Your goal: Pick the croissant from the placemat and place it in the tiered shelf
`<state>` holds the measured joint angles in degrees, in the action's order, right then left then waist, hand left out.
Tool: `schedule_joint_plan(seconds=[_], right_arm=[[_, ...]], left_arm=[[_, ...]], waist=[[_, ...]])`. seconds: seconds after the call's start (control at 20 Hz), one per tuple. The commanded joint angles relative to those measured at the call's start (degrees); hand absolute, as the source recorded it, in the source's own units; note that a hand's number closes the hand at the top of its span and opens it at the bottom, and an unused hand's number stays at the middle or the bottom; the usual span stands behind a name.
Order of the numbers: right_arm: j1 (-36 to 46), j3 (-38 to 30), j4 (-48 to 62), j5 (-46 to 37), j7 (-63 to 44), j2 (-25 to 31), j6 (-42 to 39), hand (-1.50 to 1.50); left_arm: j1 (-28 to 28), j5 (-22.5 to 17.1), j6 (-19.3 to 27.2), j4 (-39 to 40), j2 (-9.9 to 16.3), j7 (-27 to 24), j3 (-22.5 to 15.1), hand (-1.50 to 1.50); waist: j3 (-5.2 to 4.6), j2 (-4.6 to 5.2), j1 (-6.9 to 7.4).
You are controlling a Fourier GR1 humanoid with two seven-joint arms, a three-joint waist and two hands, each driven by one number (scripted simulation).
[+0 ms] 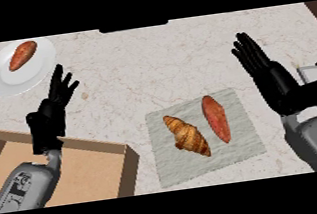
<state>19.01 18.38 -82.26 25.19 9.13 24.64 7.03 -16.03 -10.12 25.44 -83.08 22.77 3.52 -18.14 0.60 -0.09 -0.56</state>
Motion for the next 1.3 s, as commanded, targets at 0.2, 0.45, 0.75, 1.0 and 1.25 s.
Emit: schedule_joint_plan(seconds=[0.2,0.45,0.75,1.0,1.25], right_arm=[[4.7,-4.3,1.9,-3.5,5.4,7.2,-6.2,1.5],[0.8,-0.8,11.7,-10.2,-1.2,10.7,-2.9,1.5],[1.3,0.6,11.2,-9.5,5.0,11.4,-10.5,-1.5],[2.0,3.3,8.3,-9.2,4.2,15.4,-18.8,-1.5],[4.4,6.0,5.0,-10.7,0.7,18.0,-22.8,-1.5]], left_arm=[[8.7,-7.0,-7.5,6.4,-1.8,4.9,5.3,0.0],[8.7,-9.5,-13.2,6.0,-3.0,8.8,8.1,0.0],[9.8,-8.5,-14.5,4.2,-4.5,10.6,8.1,0.0],[9.6,-10.0,-14.8,2.3,-3.5,13.0,7.4,0.0],[9.9,-10.4,-14.1,0.8,-1.9,14.8,6.3,0.0]], waist=[[-0.66,0.67,1.54],[-0.67,2.4,2.56],[-0.44,1.52,3.59],[-0.5,0.61,3.38],[-0.75,0.27,2.84]])
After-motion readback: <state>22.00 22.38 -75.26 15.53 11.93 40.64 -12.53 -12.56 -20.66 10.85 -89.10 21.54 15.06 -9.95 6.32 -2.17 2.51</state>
